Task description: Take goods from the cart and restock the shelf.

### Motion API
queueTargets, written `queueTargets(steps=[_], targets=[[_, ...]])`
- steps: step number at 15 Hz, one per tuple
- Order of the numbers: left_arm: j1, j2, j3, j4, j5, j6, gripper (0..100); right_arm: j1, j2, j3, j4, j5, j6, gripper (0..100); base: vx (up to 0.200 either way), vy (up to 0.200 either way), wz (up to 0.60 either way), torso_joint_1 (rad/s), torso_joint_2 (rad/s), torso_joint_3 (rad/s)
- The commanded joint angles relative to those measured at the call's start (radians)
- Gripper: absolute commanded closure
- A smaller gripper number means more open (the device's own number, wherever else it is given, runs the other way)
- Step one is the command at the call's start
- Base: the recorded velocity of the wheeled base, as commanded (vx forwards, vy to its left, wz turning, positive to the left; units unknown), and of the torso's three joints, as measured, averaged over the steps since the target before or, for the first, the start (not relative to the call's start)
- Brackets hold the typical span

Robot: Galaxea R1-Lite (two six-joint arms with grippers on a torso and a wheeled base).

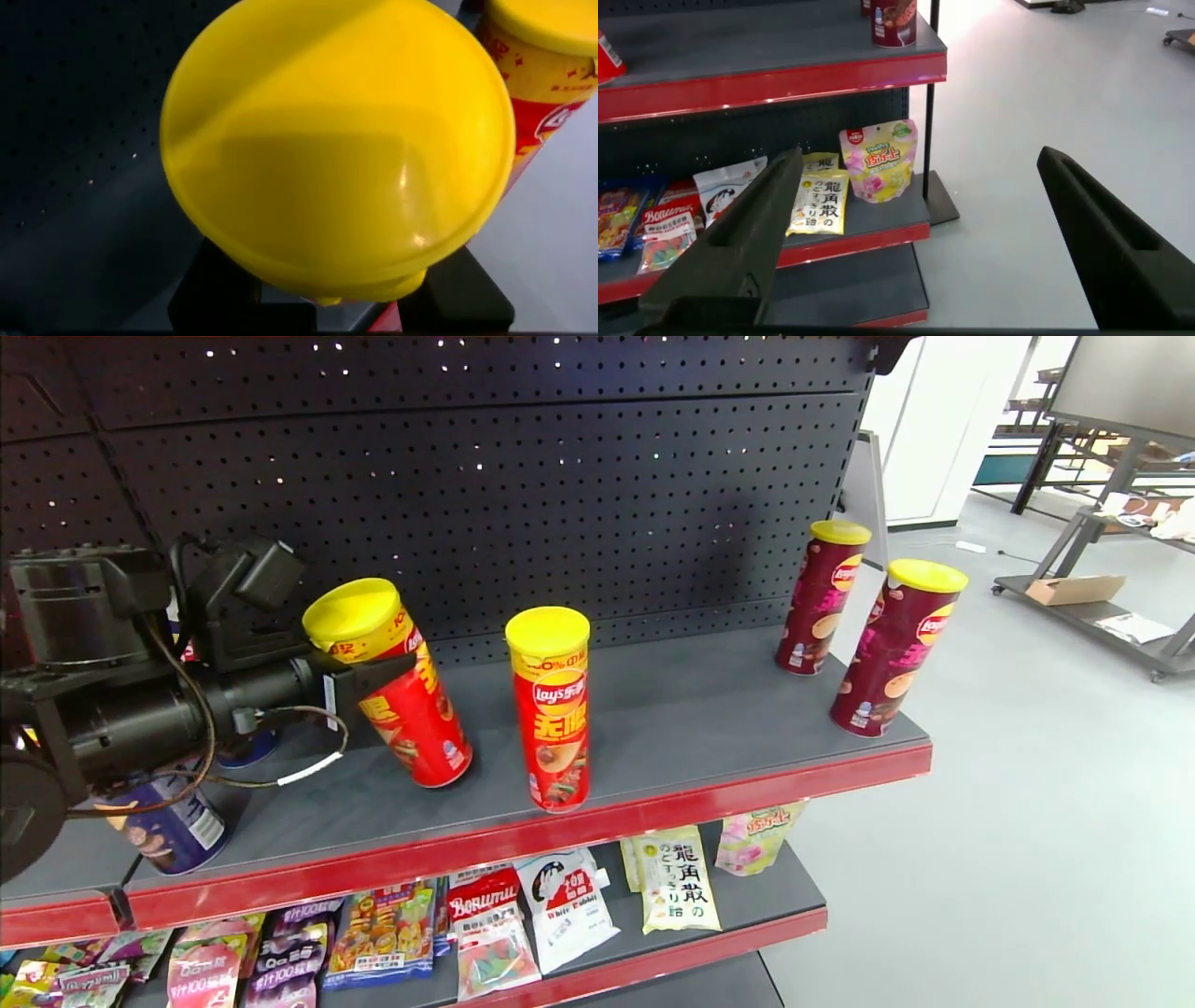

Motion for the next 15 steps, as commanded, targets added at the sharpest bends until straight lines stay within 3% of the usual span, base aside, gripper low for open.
queueTargets(steps=[1, 3, 6, 9, 15], targets=[[-0.025, 0.065, -0.072, 0.001, 0.006, -0.001, 100, 0.000, -0.001, 0.000, 0.000, 0.000, 0.000, 0, 0.000, 0.000, 0.00, 0.000, 0.00, 0.000], [-0.034, 0.125, -0.130, -0.001, 0.017, 0.014, 100, -0.001, -0.001, 0.000, 0.000, 0.000, 0.000, 0, 0.000, 0.000, 0.00, 0.000, 0.00, 0.000], [-0.040, 0.220, -0.241, 0.002, 0.023, 0.010, 100, 0.000, -0.001, 0.000, 0.000, 0.000, 0.000, 0, 0.000, 0.000, 0.00, 0.000, 0.00, 0.000], [-0.065, 0.303, -0.350, 0.027, 0.071, 0.007, 100, 0.000, -0.001, 0.000, 0.000, 0.000, 0.000, 0, 0.000, 0.000, 0.00, 0.000, 0.00, 0.000], [-0.097, 0.450, -0.589, 0.099, 0.112, -0.051, 100, 0.000, -0.001, 0.000, 0.000, 0.000, 0.000, 0, 0.000, 0.000, 0.00, 0.000, 0.00, 0.000]])
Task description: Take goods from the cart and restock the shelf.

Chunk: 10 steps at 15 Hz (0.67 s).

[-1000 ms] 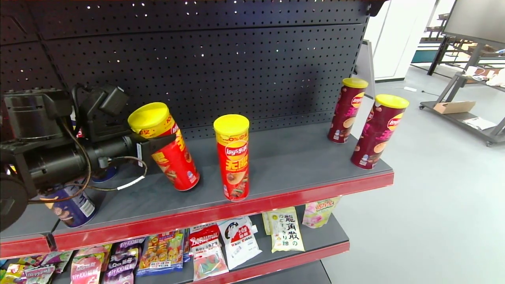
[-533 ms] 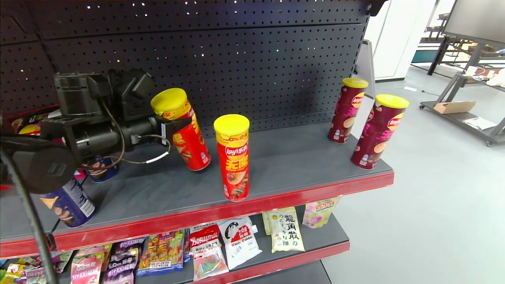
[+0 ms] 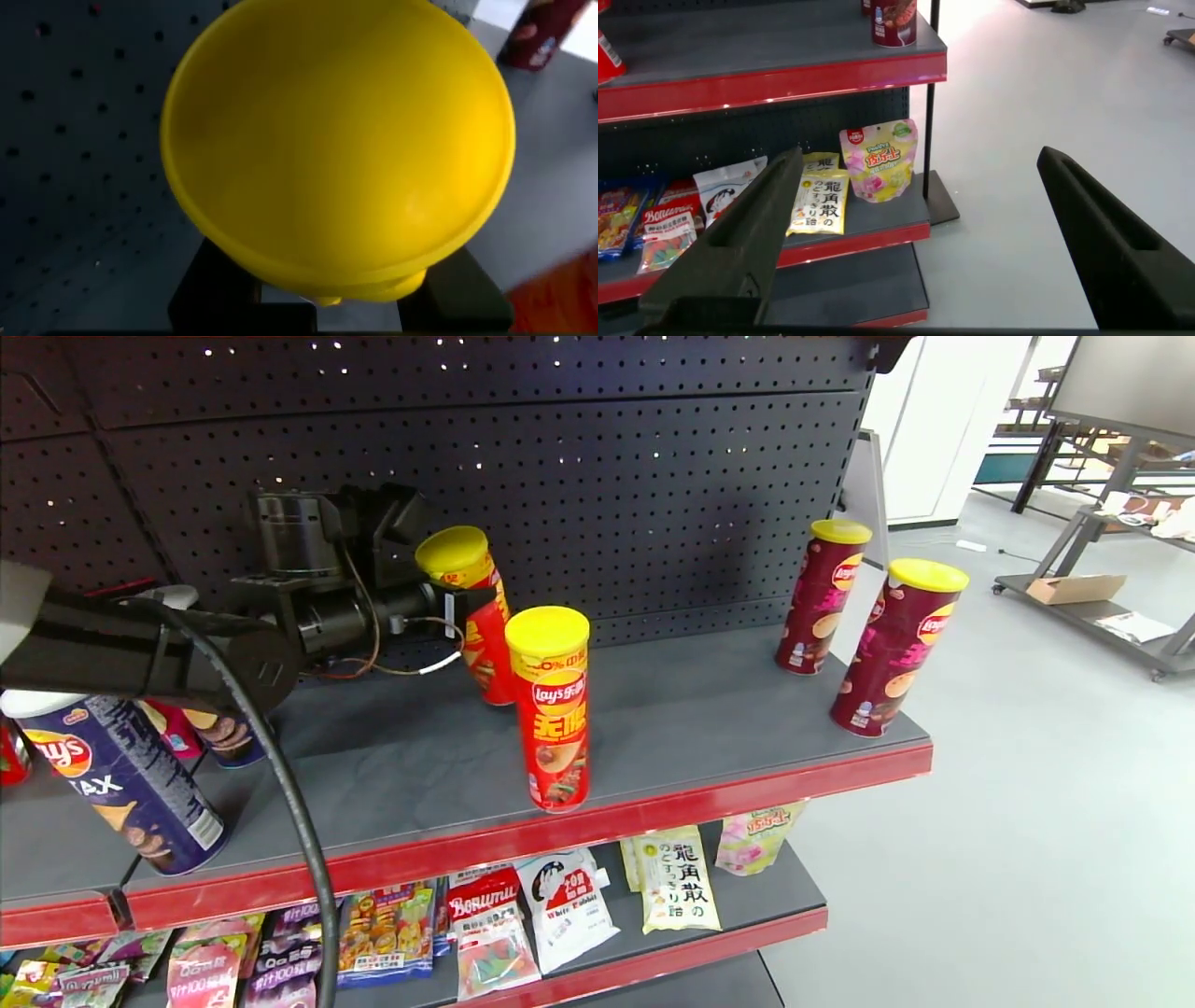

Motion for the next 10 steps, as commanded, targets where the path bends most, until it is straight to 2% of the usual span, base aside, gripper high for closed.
queueTargets(steps=[1, 3, 10], targets=[[-0.018, 0.081, -0.093, 0.018, 0.013, -0.012, 100, 0.001, 0.000, 0.000, 0.000, 0.000, -0.001, 0, 0.000, 0.000, 0.00, 0.000, 0.00, 0.000], [-0.023, 0.112, -0.134, 0.021, 0.013, -0.010, 100, 0.001, 0.000, 0.000, 0.000, 0.000, -0.001, 0, 0.000, 0.000, 0.00, 0.000, 0.00, 0.000], [-0.038, 0.158, -0.153, 0.022, 0.012, -0.007, 100, 0.001, 0.000, 0.000, 0.000, 0.000, -0.001, 0, 0.000, 0.000, 0.00, 0.000, 0.00, 0.000]])
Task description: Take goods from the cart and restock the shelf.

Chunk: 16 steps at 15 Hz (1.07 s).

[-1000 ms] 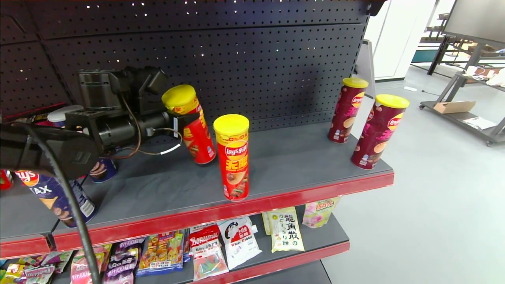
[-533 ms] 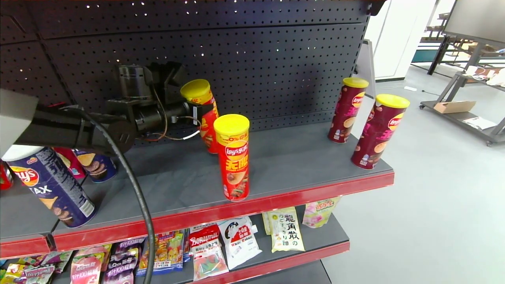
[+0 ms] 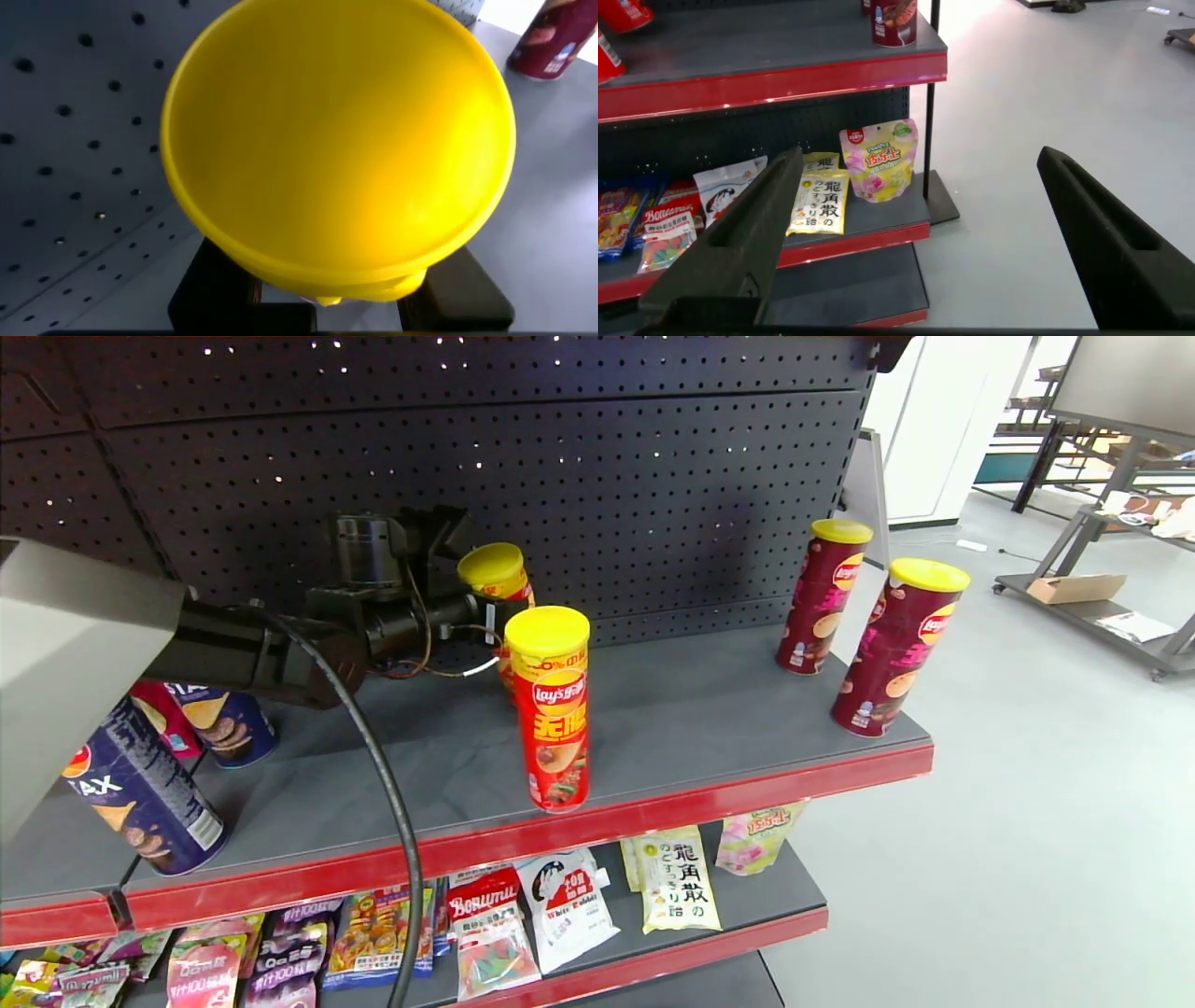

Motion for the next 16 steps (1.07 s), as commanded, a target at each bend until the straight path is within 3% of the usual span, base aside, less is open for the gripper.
queueTargets(steps=[1, 9, 16], targets=[[-0.002, 0.013, -0.012, 0.002, 0.000, 0.000, 100, 0.000, 0.000, 0.000, 0.000, 0.000, -0.001, 0, 0.000, 0.000, 0.00, 0.000, 0.00, 0.000], [-0.016, 0.017, -0.063, 0.054, 0.000, 0.005, 100, 0.000, 0.000, 0.000, 0.000, 0.000, -0.001, 0, 0.000, 0.000, 0.00, 0.000, 0.00, 0.000], [-0.013, 0.022, -0.052, 0.065, 0.000, 0.005, 100, 0.000, 0.000, 0.000, 0.000, 0.000, -0.001, 0, 0.000, 0.000, 0.00, 0.000, 0.00, 0.000]])
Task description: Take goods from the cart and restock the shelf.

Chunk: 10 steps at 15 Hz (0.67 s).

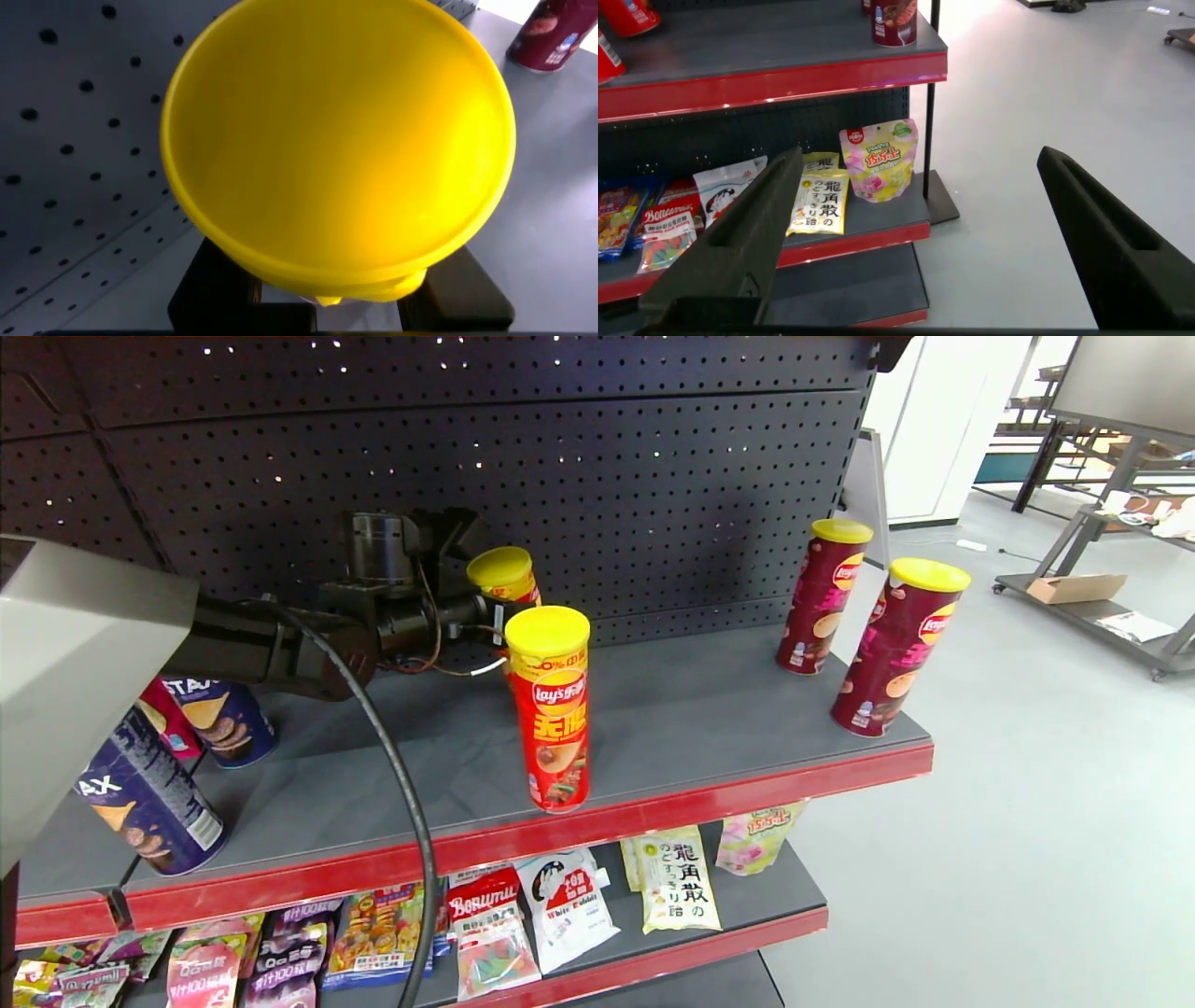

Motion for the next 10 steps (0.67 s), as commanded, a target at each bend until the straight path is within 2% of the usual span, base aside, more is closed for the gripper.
queueTargets(steps=[1, 8, 10], targets=[[-0.001, 0.003, 0.000, -0.001, 0.000, 0.000, 100, 0.000, 0.000, 0.000, 0.000, 0.000, 0.000, 0, 0.000, 0.000, 0.00, 0.000, 0.00, 0.000], [-0.003, 0.039, -0.012, -0.007, -0.002, 0.000, 100, 0.000, 0.000, 0.000, 0.000, 0.000, 0.000, 0, 0.000, 0.000, 0.00, 0.000, 0.00, 0.000], [-0.003, 0.059, -0.044, -0.010, -0.002, -0.001, 100, 0.000, 0.000, 0.000, 0.000, 0.000, 0.000, 0, 0.000, 0.000, 0.00, 0.000, 0.00, 0.000]])
